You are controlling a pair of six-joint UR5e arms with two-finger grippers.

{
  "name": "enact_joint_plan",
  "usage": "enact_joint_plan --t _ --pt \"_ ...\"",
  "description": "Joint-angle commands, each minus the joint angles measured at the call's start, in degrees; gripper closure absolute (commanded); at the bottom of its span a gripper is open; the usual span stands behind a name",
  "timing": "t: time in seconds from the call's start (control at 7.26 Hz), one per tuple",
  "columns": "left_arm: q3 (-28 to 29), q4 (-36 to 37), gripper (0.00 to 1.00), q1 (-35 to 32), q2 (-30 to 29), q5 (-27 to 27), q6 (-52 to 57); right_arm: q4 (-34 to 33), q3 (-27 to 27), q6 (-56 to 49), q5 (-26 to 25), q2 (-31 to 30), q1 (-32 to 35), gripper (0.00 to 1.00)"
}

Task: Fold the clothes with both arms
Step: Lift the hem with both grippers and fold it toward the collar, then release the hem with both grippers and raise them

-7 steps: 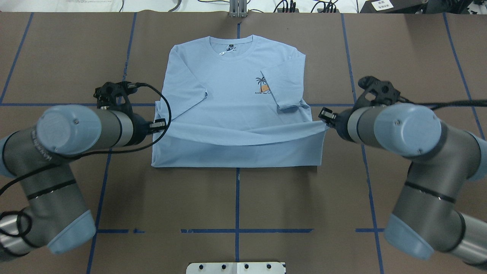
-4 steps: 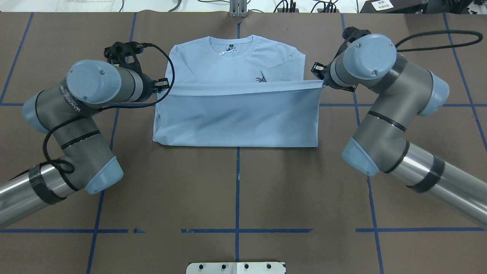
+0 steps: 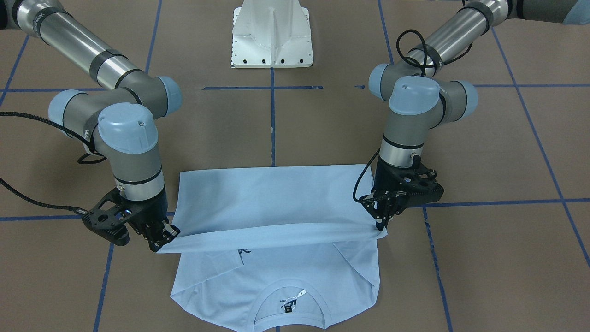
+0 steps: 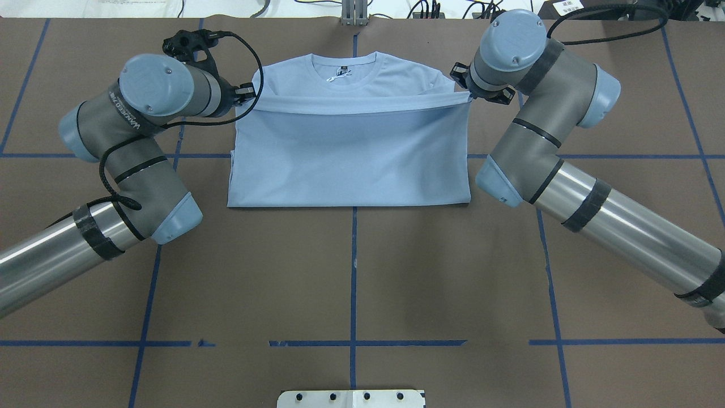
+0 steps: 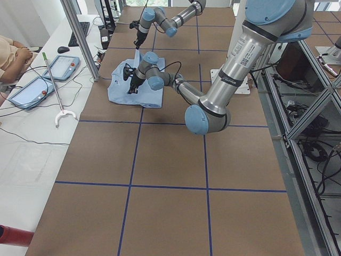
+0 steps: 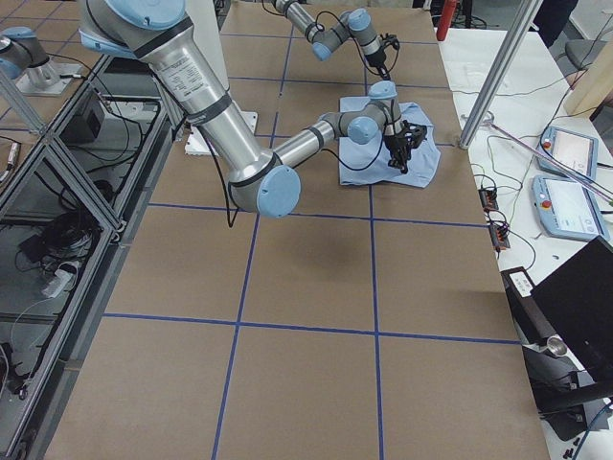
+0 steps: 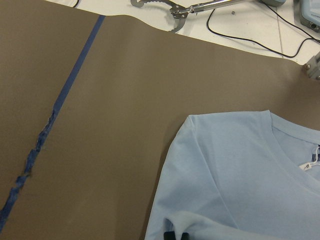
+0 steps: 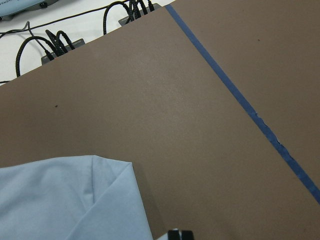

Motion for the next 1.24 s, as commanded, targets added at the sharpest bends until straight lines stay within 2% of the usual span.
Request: enact_joint_plan --t 0.0,0.41,0.69,0.96,1.1 --pt "6.06 -5.4 1.0 -0.06 -1.62 0.2 0.05 0.71 -4.56 -0.04 -0.1 2.65 0.04 1.0" --pt "7.31 -5.68 1.0 -0.15 -1.63 1.25 0.05 0.8 -5.45 -0.12 -0.54 2.92 -0.04 1.0" --pt "7.75 -6.47 1.0 -0.24 -1.63 2.93 -0.04 0.8 -8.69 -0.12 -0.63 5.98 0.13 1.0" --pt "7.84 -6.47 1.0 -0.5 -1.54 3.01 0.05 0.97 -9.49 -0.21 -0.89 6.26 0.22 1.0" --pt "8.1 -6.47 0.85 -0.59 -1.62 2.93 -0.04 6.11 -12.54 -0.12 -1.24 6.26 0.13 1.0"
